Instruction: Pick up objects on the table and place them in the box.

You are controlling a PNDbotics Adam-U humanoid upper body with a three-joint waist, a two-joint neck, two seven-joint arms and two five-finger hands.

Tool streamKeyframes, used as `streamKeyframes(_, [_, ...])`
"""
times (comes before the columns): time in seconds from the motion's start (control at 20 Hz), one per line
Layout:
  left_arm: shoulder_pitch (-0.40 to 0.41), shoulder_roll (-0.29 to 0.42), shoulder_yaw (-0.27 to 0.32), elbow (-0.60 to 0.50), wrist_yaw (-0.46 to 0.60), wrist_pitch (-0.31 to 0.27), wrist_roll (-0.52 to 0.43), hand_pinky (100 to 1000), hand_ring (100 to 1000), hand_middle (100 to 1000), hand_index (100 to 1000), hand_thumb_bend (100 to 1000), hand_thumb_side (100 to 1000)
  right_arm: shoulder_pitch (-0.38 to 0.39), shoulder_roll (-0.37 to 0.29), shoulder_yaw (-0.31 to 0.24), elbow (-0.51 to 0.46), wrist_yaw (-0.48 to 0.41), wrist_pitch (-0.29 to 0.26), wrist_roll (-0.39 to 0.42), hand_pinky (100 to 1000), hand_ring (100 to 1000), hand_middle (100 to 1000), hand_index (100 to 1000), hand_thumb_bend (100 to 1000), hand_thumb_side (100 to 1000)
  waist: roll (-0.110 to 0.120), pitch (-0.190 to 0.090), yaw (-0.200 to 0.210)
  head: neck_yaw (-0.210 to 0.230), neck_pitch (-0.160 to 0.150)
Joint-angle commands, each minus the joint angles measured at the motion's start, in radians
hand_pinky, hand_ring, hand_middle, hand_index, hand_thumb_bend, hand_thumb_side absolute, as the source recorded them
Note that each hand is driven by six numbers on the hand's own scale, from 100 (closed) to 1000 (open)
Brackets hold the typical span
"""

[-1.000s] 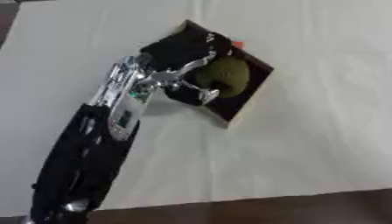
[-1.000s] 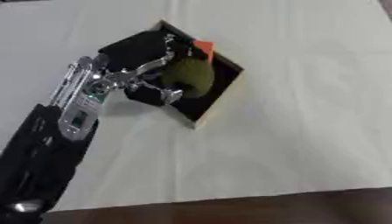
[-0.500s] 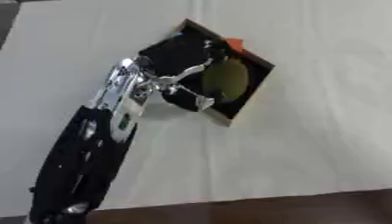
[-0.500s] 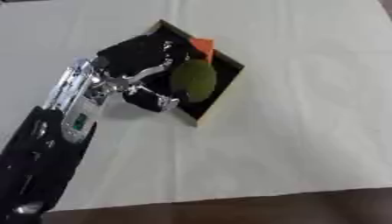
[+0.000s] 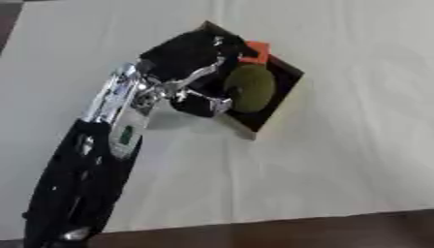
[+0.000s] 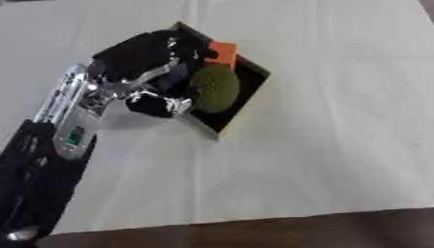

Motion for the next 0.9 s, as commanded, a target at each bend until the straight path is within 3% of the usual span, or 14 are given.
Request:
streamKeyframes(0.05, [-0.006,0.042,0.029,-0.121,0.112,0.064,0.059,861,784,737,893,100,364,-0.009,-0.022,-0.017,-0.014,-0.002,-0.008,-0.006,848,744,594,720,100,546,-0.01,-0.03,0.002,-0.006,-0.004])
streamKeyframes(0.1, [0.002,0.056,0.037,-0.159,0.167,0.087,0.088,850,766,716,884,100,450,-0.009,-0.023,-0.017,-0.014,-0.002,-0.01,-0.007,848,744,595,721,100,546,-0.011,-0.03,0.004,-0.007,-0.005])
streamKeyframes(0.25, [0.046,0.112,0.072,-0.246,0.371,0.146,0.157,830,714,652,849,100,512,-0.004,-0.022,-0.021,-0.014,0.0,-0.013,-0.01,849,745,596,721,100,546,-0.015,-0.031,0.012,-0.007,-0.016])
streamKeyframes(0.5, [0.137,0.204,0.164,-0.359,0.714,0.219,0.196,833,692,628,839,100,548,0.003,-0.02,-0.03,-0.014,0.0,-0.017,-0.018,849,745,596,722,100,545,-0.024,-0.029,0.021,-0.021,-0.032])
streamKeyframes(0.55, [0.157,0.224,0.192,-0.386,0.773,0.237,0.208,836,689,626,838,100,803,0.003,-0.019,-0.031,-0.014,0.0,-0.017,-0.02,849,745,596,721,100,545,-0.026,-0.029,0.022,-0.027,-0.033])
streamKeyframes(0.6, [0.176,0.245,0.218,-0.412,0.828,0.258,0.225,837,688,625,836,100,559,0.003,-0.019,-0.032,-0.014,0.0,-0.019,-0.021,849,745,596,721,100,545,-0.028,-0.029,0.023,-0.032,-0.033])
streamKeyframes(0.8, [0.257,0.331,0.327,-0.514,1.013,0.325,0.372,835,681,620,831,100,567,0.001,-0.021,-0.035,-0.014,-0.001,-0.033,-0.031,849,744,597,721,100,542,-0.034,-0.027,0.024,-0.042,-0.031])
streamKeyframes(0.9, [0.293,0.376,0.371,-0.542,1.075,0.316,0.475,833,685,624,832,100,575,-0.001,-0.021,-0.035,-0.014,-0.002,-0.043,-0.039,849,744,596,720,100,543,-0.037,-0.025,0.024,-0.041,-0.029])
